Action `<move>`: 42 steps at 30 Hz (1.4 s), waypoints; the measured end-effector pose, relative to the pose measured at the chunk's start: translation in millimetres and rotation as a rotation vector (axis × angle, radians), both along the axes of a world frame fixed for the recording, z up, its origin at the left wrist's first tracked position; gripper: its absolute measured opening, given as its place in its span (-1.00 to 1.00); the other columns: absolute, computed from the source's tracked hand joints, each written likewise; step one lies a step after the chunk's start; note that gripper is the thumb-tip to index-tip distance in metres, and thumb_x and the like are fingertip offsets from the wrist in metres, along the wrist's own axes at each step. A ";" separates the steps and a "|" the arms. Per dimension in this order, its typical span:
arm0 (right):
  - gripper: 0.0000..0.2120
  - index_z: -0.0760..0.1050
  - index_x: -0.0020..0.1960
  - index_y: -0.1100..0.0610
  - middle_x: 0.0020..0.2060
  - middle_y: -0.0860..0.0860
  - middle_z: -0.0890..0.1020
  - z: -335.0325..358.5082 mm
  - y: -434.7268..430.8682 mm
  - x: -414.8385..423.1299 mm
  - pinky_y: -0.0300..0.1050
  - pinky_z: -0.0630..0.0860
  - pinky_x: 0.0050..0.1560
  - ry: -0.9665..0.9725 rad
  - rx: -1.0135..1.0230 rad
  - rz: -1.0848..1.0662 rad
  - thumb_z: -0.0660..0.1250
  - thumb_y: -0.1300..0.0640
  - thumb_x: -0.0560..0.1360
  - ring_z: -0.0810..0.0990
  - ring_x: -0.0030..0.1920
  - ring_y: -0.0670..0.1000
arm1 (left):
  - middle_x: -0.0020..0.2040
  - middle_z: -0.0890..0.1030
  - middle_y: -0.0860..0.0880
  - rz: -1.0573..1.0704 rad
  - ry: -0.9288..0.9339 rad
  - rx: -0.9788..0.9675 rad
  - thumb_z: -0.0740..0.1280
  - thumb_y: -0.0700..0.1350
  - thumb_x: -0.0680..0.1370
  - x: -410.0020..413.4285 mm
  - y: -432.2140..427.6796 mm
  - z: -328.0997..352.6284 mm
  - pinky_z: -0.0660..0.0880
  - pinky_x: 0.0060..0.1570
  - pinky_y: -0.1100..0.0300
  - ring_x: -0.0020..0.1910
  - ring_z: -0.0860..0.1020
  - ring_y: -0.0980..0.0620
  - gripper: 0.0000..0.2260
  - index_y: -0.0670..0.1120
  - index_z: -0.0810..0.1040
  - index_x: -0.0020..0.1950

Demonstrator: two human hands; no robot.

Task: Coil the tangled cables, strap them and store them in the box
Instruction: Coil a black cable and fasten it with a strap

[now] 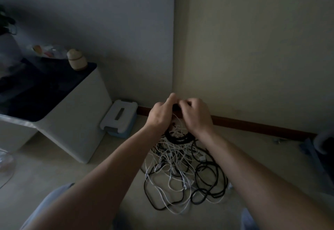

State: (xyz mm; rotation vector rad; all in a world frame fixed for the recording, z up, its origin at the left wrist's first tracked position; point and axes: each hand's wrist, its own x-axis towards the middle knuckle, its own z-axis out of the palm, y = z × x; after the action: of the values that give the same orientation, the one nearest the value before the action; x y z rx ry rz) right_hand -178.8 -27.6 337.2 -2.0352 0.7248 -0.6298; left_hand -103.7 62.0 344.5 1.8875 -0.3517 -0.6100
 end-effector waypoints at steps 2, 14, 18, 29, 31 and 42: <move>-0.58 0.37 -0.41 0.02 -0.50 -0.08 0.45 -5.4 1.1 0.9 -0.22 0.24 -0.45 -0.071 0.084 -0.066 0.21 0.07 0.63 0.40 -0.46 -0.15 | -0.42 0.64 -0.03 0.015 -0.048 0.027 0.23 0.35 0.48 -2.8 -3.4 -5.8 0.47 -0.45 0.22 -0.48 0.57 0.09 -0.43 -0.14 0.69 -0.20; -0.51 0.57 -0.06 0.12 -0.22 0.14 0.73 -28.7 -9.2 -15.7 0.02 0.52 -0.07 -0.156 0.960 -0.011 0.12 -0.27 0.59 0.66 -0.16 0.15 | -0.61 0.42 0.06 0.412 0.231 -0.226 0.33 0.17 0.46 14.0 -8.6 -9.2 0.35 -0.54 0.27 -0.69 0.38 0.07 -0.62 -0.08 0.50 -0.40; -0.25 0.67 -0.02 0.17 -0.11 0.15 0.72 -35.0 -0.6 -19.1 0.00 0.42 -0.14 -0.127 0.883 0.164 0.15 -0.49 0.39 0.66 -0.18 0.12 | -0.64 0.36 0.05 0.490 0.294 -0.308 0.32 0.14 0.48 19.9 -6.8 -8.8 0.33 -0.53 0.25 -0.70 0.33 0.06 -0.64 -0.11 0.47 -0.34; -0.70 0.58 -0.12 0.08 -0.21 -0.03 0.69 -24.0 40.1 -3.5 -0.20 0.52 -0.18 -0.275 0.730 -0.127 0.26 -0.10 0.64 0.66 -0.14 -0.03 | -0.24 0.63 -0.17 0.563 0.500 -0.353 0.18 0.19 0.59 -3.8 -10.9 -28.0 0.64 -0.07 -0.09 -0.24 0.64 -0.19 -0.56 -0.18 0.57 0.00; -0.61 0.49 -0.30 0.08 -0.39 -0.04 0.62 -18.9 33.7 -3.7 -0.09 0.51 -0.15 -0.287 0.784 -0.115 0.25 -0.07 0.65 0.61 -0.29 -0.01 | -0.22 0.62 -0.16 0.551 0.508 -0.345 0.15 0.18 0.61 -5.6 -10.7 -32.0 0.61 0.02 -0.09 -0.17 0.64 -0.19 -0.58 -0.16 0.55 -0.08; -0.66 0.32 -0.45 -0.01 -0.60 -0.11 0.26 -3.4 5.6 -8.8 -0.18 0.13 -0.49 -0.205 0.708 0.016 0.23 -0.05 0.47 0.16 -0.59 -0.09 | -0.11 0.66 -0.14 0.374 0.004 -0.115 0.08 0.02 0.66 -2.4 -4.9 -30.4 0.54 -0.03 -0.01 -0.11 0.61 -0.14 -0.63 -0.15 0.60 -0.06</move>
State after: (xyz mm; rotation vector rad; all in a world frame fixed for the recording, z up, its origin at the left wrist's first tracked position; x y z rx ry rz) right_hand -187.6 -22.0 333.8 -1.3040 0.6838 -0.4728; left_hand -106.0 57.1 314.1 1.7800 -0.0253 -0.3336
